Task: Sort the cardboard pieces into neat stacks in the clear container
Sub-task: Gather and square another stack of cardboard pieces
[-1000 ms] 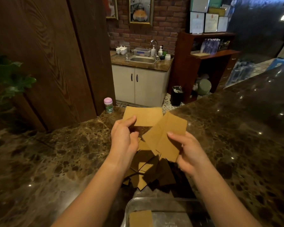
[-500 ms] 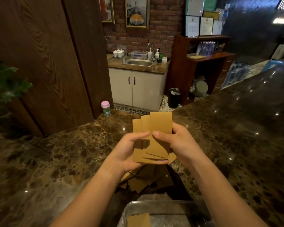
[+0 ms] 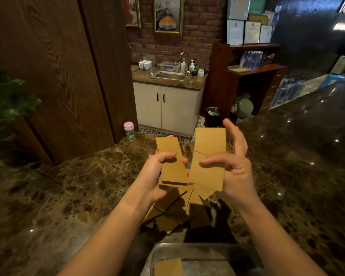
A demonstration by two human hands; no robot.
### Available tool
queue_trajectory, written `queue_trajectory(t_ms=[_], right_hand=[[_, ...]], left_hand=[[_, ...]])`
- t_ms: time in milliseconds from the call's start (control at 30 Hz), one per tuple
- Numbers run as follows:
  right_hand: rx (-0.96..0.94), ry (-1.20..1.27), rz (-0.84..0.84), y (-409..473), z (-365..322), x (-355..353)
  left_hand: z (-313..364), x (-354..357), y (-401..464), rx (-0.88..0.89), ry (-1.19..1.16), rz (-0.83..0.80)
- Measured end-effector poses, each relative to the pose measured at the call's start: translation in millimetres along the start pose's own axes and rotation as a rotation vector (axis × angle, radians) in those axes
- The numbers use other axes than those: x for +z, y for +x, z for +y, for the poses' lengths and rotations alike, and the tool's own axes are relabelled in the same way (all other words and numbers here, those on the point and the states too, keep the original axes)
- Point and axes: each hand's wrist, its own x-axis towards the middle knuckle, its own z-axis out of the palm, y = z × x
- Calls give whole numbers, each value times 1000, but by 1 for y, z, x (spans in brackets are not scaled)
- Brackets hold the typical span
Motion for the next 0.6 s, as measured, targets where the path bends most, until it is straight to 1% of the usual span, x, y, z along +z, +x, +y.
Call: queue_trajectory(t_ms=[133, 200, 267, 300, 367, 467, 533, 567, 600], right_hand=[[45, 18, 24, -3, 5, 5], [36, -44, 12, -4, 12, 4], [25, -104, -41, -5, 13, 6], [44, -116, -97, -5, 13, 8], [121, -128, -273, -3, 14, 11], [209, -214, -526, 2, 14, 13], [260, -241, -680, 7, 16, 14], [295, -211, -739, 10, 19, 15], [348, -141, -746, 12, 25, 15]], left_hand=[[-1, 5, 0, 84, 9, -174], [0, 6, -2, 120, 54, -210], [0, 6, -3, 159, 90, -216], [-1, 7, -3, 160, 110, -223], [-3, 8, -2, 108, 120, -243], [-7, 6, -1, 13, 28, -216], [-14, 1, 3, 34, -13, -162], [-18, -3, 5, 68, -36, -120], [-20, -7, 7, 105, -57, -68]])
